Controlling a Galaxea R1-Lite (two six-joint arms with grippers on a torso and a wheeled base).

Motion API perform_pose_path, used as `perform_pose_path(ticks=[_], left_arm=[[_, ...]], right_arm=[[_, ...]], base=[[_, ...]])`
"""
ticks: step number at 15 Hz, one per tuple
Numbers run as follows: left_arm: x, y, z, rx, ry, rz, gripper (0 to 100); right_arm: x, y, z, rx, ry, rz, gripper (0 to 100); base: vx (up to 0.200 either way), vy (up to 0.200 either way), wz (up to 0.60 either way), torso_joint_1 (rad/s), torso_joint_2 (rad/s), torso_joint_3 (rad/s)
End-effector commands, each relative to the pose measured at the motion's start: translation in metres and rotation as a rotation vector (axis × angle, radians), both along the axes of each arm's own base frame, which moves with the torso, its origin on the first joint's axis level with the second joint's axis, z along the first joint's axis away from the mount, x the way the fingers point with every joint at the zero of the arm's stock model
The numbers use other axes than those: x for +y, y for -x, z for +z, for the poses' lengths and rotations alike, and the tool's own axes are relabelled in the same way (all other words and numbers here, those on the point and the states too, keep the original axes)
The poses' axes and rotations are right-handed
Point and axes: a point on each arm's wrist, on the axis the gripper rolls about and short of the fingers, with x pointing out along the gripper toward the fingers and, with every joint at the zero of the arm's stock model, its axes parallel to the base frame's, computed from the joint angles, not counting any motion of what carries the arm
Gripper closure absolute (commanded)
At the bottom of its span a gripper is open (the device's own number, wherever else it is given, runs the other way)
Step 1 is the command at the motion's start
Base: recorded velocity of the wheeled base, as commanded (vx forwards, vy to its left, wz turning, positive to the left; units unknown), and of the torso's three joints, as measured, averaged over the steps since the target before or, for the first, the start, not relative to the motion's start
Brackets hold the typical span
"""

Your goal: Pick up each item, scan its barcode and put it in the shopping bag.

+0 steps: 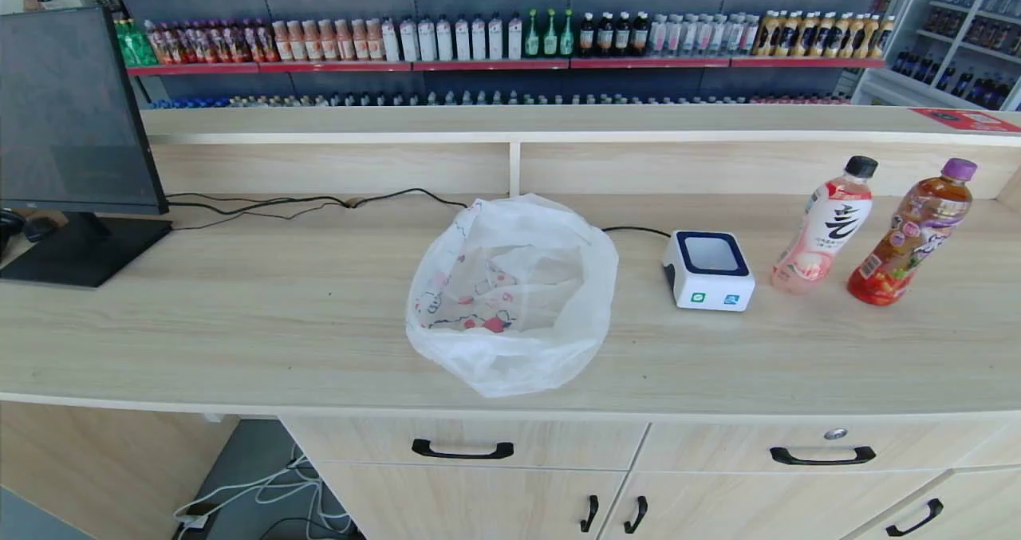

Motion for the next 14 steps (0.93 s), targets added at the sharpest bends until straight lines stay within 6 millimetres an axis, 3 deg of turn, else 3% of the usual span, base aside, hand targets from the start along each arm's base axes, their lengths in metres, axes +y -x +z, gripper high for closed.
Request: perform_pose_path(ticks=[1,2,3,4,5,7,8,9,11,13,14], left_arm=[[0.0,0.0,0.0,-0.001,0.0,-0.001,0],[0.0,0.0,0.0,-0.001,0.0,0.001,0],[0.0,0.0,0.0,-0.001,-0.001,-0.001,0],[0.0,0.0,0.0,-0.001,-0.001,-0.001,0],[0.0,0.0,0.0,-0.001,-0.001,-0.001,0],[0.0,0.0,0.0,-0.001,0.0,-0.001,0],[0.0,0.0,0.0,-0.003,0.002,0.001,0],[0.0,0.0,0.0,-0.003,0.002,0.001,0],[0.0,0.0,0.0,-0.003,-0.001,-0.001,0],[0.0,0.0,0.0,0.0,0.002,0.001,0],[0.0,0.0,0.0,-0.003,0.002,-0.001,0]], right_arm=[[0.001,0.0,0.0,-0.003,0.03,0.055,0],[0.002,0.0,0.0,-0.008,0.055,0.07,0],[0.003,0.005,0.03,-0.081,0.056,0.113,0],[0.003,0.002,0.073,-0.08,0.054,0.14,0],[0.003,-0.02,0.157,-0.119,0.037,0.137,0],[0.002,-0.087,0.248,-0.145,-0.066,0.122,0],[0.001,-0.114,0.268,-0.157,-0.06,0.103,0],[-0.001,-0.18,0.286,-0.158,-0.064,0.101,0],[-0.004,-0.272,0.277,-0.27,-0.054,0.101,0],[-0.006,-0.332,0.259,-0.377,-0.03,0.143,0],[-0.011,-0.346,0.249,-0.382,-0.015,0.138,0]], base=[[0.0,0.0,0.0,0.0,0.0,0.0],[0.0,0.0,0.0,0.0,0.0,0.0],[0.0,0.0,0.0,0.0,0.0,0.0],[0.0,0.0,0.0,0.0,0.0,0.0],[0.0,0.0,0.0,0.0,0.0,0.0],[0.0,0.0,0.0,0.0,0.0,0.0],[0.0,0.0,0.0,0.0,0.0,0.0],[0.0,0.0,0.0,0.0,0.0,0.0],[0.0,0.0,0.0,0.0,0.0,0.0],[0.0,0.0,0.0,0.0,0.0,0.0],[0.0,0.0,0.0,0.0,0.0,0.0]])
